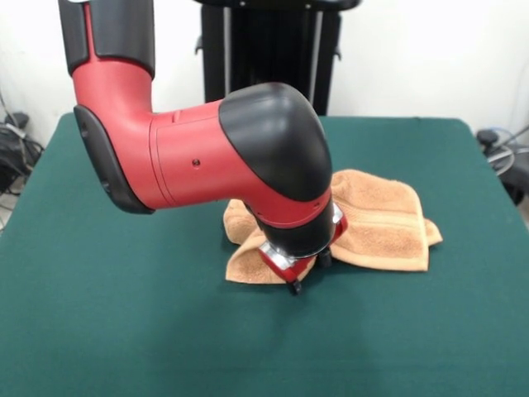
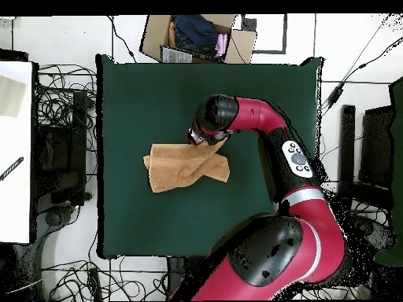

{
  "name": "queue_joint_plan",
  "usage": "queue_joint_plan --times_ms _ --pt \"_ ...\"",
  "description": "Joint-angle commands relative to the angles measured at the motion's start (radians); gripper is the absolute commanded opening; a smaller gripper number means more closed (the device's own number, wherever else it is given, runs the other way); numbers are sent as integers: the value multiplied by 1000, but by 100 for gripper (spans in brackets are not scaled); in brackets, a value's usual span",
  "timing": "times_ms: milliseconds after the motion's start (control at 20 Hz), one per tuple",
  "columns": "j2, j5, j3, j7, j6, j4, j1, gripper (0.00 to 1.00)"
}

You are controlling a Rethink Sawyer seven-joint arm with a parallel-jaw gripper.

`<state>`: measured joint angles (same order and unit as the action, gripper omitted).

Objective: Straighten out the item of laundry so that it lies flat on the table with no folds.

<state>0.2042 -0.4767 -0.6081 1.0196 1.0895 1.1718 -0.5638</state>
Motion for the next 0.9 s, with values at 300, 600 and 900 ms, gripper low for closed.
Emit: queue_joint_plan --times_ms 300,600,900 --pt "16 -17 60 48 -39 99 -2 100" --pt "26 -15 61 47 -27 102 -3 100" --pt "27 -15 62 46 -29 109 -6 100"
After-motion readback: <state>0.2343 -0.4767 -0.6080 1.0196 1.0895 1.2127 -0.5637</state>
